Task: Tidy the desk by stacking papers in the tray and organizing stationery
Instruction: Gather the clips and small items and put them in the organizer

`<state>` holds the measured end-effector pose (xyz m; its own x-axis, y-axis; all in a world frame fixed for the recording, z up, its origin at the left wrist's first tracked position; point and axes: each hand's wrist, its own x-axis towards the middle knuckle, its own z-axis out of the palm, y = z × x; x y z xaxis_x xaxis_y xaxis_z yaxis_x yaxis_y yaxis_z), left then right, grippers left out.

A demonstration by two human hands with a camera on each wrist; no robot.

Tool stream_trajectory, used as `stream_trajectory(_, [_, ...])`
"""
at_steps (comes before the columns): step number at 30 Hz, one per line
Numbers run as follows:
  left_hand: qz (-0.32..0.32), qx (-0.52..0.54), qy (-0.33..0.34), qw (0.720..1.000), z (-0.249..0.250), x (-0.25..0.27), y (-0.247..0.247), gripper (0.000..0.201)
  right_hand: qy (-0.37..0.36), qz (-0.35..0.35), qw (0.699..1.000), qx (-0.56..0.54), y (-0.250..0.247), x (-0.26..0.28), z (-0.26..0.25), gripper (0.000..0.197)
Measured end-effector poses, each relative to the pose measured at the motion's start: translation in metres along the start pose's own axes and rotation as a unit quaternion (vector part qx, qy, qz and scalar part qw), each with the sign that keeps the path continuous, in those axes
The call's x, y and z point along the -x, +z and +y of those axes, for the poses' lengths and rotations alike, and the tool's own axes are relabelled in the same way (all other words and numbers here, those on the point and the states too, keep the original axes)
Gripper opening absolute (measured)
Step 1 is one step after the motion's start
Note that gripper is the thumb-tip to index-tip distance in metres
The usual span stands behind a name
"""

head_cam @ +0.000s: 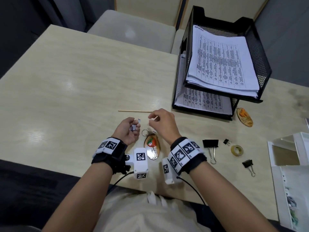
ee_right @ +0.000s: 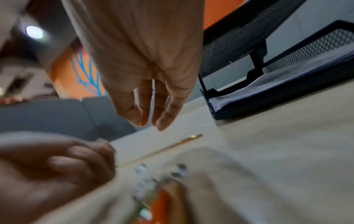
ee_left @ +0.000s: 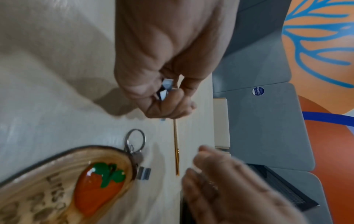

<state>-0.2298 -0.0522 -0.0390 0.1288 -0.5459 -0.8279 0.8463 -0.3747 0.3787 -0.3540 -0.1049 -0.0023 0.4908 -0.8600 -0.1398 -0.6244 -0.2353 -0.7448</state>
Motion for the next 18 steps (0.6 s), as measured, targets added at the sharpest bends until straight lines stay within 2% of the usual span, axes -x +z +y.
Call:
stream_trajectory(4, [-0.019, 0.001, -0.018, 1.000, 0.005, 0.003, -0.016, 0.042, 0.023, -0.091, 0.987, 0.134, 0.012, -0.001, 0.022, 0.021])
stream_trajectory(7, [-0.021, 0.019, -0.018, 0.999, 0.008, 0.008, -0.026, 0.057, 0.009, -0.103, 0.976, 0.191, 0.020, -0.001, 0.030, 0.018])
stream_trajectory(10, [0.016, 0.010, 0.002, 1.000, 0.008, 0.011, -0.032, 0.043, 0.013, -0.087, 0.979, 0.183, 0.022, -0.008, 0.024, 0.015])
stream_trajectory(13, [0.064, -0.007, 0.034, 0.997, 0.008, 0.009, -0.038, 0.038, -0.021, -0.080, 0.985, 0.151, 0.029, -0.019, 0.002, 0.015])
stream_trajectory(18, [0.073, -0.004, 0.059, 0.996, 0.007, 0.007, -0.045, 0.027, -0.083, -0.125, 0.960, 0.236, 0.052, -0.036, -0.019, 0.020])
